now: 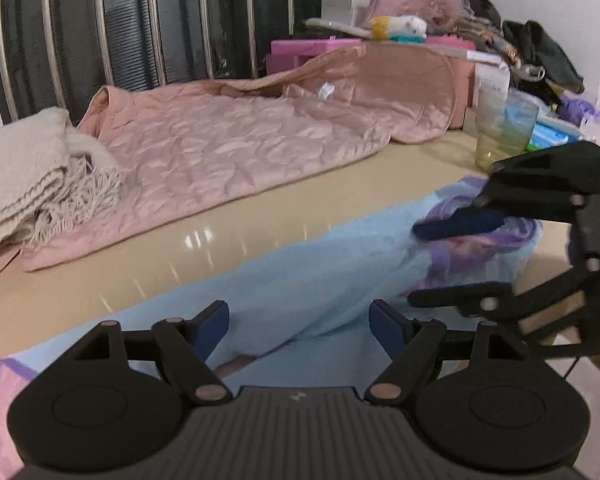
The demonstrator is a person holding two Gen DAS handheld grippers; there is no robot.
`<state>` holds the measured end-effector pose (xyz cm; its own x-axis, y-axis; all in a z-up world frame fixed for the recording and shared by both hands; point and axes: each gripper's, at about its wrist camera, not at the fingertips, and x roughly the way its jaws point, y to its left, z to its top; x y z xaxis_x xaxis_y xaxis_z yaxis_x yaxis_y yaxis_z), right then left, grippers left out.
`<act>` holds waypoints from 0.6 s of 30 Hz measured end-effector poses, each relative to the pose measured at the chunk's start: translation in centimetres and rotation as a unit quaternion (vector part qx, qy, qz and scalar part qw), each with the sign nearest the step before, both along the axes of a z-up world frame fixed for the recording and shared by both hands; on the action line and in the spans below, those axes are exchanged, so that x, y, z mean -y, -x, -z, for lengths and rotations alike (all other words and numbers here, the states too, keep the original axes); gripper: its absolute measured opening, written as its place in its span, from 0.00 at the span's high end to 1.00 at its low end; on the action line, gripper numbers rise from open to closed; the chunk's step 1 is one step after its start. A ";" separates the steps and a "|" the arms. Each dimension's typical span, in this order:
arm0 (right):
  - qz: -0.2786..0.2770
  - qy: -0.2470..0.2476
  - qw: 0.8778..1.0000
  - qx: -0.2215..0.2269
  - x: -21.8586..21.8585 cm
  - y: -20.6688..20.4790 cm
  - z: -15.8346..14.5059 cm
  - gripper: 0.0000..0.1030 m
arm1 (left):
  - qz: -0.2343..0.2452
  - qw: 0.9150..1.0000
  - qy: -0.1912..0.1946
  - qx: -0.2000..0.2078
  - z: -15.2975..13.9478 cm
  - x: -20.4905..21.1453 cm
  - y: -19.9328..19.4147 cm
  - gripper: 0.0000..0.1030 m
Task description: Fold clothes
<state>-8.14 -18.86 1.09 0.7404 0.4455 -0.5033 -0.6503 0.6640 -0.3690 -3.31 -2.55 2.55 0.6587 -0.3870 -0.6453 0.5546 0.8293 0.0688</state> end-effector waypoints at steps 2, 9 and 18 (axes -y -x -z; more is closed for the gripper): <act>-0.008 0.038 0.999 -0.011 -0.5 -1.0 0.5 0.94 | -0.005 1.000 -0.007 -0.003 0.4 -0.1 0.1 0.24; -0.003 0.098 0.993 0.071 -0.8 -0.1 2.1 0.95 | -0.015 1.000 0.012 -0.020 1.4 -1.6 -0.1 0.21; 0.028 -0.001 0.997 0.073 3.4 4.1 -0.2 0.57 | -0.020 0.994 0.105 -0.005 -2.2 -2.8 0.9 0.20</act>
<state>-12.24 -22.26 1.32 0.8296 0.4018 -0.3877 -0.5513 0.6993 -0.4550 -4.17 0.28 4.75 0.6703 -0.4876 -0.5594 0.5208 0.8461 -0.1135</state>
